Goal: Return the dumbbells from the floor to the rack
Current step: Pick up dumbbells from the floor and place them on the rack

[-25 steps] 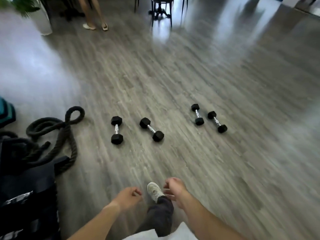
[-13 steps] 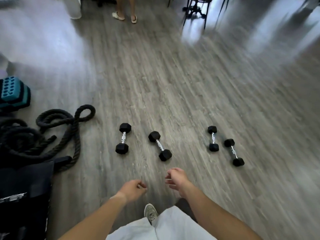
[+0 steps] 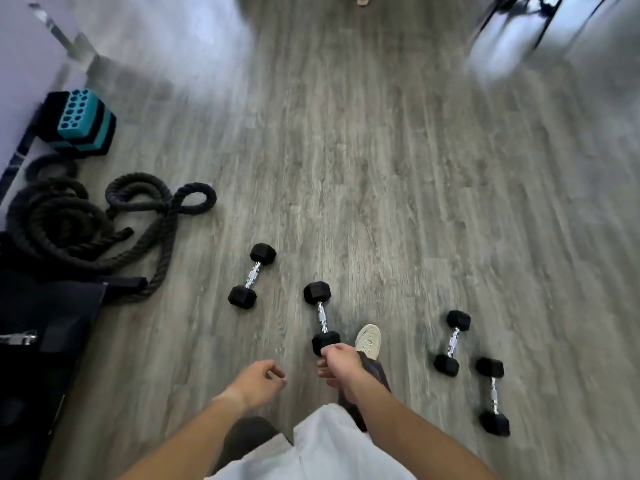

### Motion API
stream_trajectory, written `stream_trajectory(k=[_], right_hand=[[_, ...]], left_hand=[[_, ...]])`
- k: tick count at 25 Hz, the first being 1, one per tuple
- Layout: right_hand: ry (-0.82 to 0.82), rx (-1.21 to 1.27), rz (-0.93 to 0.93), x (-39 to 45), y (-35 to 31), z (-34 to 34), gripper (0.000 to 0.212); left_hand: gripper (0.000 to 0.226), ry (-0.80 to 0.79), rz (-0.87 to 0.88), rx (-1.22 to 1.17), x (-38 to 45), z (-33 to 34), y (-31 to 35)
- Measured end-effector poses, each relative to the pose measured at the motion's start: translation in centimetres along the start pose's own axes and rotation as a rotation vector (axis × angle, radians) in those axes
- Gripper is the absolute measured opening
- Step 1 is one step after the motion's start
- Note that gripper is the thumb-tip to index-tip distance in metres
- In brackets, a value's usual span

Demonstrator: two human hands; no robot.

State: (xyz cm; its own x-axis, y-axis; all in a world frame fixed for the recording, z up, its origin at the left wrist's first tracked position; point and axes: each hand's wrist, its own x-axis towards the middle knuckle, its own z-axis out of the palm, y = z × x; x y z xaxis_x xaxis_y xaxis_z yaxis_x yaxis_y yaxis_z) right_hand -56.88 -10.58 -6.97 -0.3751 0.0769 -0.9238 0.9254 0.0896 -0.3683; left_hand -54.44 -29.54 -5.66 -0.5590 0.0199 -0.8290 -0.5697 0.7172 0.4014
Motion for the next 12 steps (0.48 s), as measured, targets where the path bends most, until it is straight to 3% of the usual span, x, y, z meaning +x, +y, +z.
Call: stream_trajectory(k=[6,12], right_hand=[[-0.055,-0.108,0.066,9.4,-3.7,-3.4,0.021],[-0.007,-0.236,0.111,24.1,-2.6,-1.5,0.017]], left_hand=[[0.015,-0.021,-0.126,-0.067,6.6,5.4,4.6],[0.016,-0.096,-0.23,-0.131,17.6,11.5,1.2]])
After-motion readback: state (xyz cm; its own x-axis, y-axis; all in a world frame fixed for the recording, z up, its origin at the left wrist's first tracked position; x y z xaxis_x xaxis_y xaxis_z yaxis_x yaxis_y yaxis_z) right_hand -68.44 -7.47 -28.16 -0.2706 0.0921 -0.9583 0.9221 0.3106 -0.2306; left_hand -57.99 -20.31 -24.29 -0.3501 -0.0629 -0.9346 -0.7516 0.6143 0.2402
